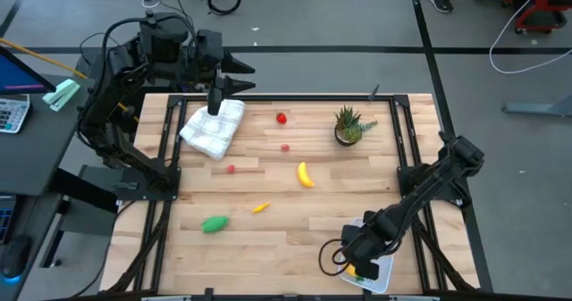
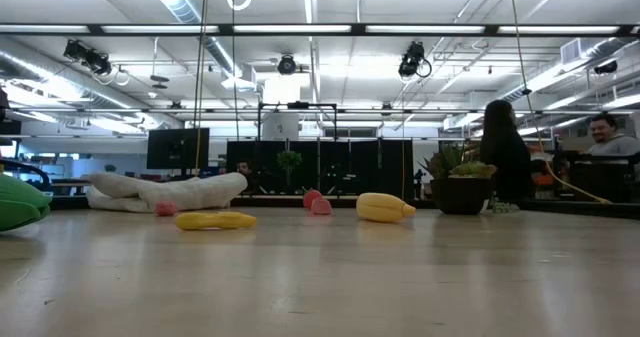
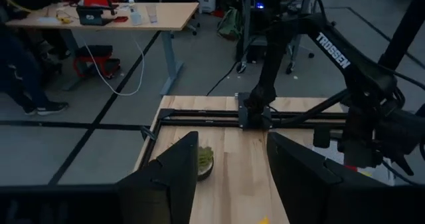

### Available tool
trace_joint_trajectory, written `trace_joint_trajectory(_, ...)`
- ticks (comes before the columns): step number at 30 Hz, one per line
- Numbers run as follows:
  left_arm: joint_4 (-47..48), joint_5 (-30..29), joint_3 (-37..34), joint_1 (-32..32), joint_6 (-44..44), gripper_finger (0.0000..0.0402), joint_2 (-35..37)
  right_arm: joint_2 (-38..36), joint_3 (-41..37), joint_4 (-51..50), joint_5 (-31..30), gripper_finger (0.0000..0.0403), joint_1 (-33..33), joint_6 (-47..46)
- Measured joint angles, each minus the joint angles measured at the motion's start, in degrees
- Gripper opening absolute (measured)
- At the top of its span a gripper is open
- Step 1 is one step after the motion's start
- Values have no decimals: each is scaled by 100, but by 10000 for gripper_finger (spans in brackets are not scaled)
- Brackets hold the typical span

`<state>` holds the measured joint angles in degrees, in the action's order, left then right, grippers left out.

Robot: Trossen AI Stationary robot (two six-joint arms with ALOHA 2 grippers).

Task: Pick and placing Produce into tupperware
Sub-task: Put the bottom strawberry into the white bin, then put the yellow chili pepper into the white bin

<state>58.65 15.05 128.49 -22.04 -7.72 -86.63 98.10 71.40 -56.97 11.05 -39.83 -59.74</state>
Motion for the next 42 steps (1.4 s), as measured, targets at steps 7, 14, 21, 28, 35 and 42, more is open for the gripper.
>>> trace_joint_trajectory(7,78,0,2,-2,-103,202,0,265,0,24,-40,26,158,-969)
trace_joint_trajectory(14,465,-552,0,-66,-366,214,0,216,0,74,-49,78,331,-974)
trace_joint_trajectory(21,960,-992,0,-238,-340,215,0,-42,0,74,131,124,631,-973)
trace_joint_trajectory(28,2014,-995,0,-422,-5,214,0,-957,0,34,393,126,1201,-1508)
trace_joint_trajectory(35,3116,-993,-40,-262,830,200,4,-2160,0,96,-875,124,1893,-1652)
trace_joint_trajectory(42,3130,-977,-497,356,1615,185,111,-2955,0,142,-3957,124,2407,-1058)
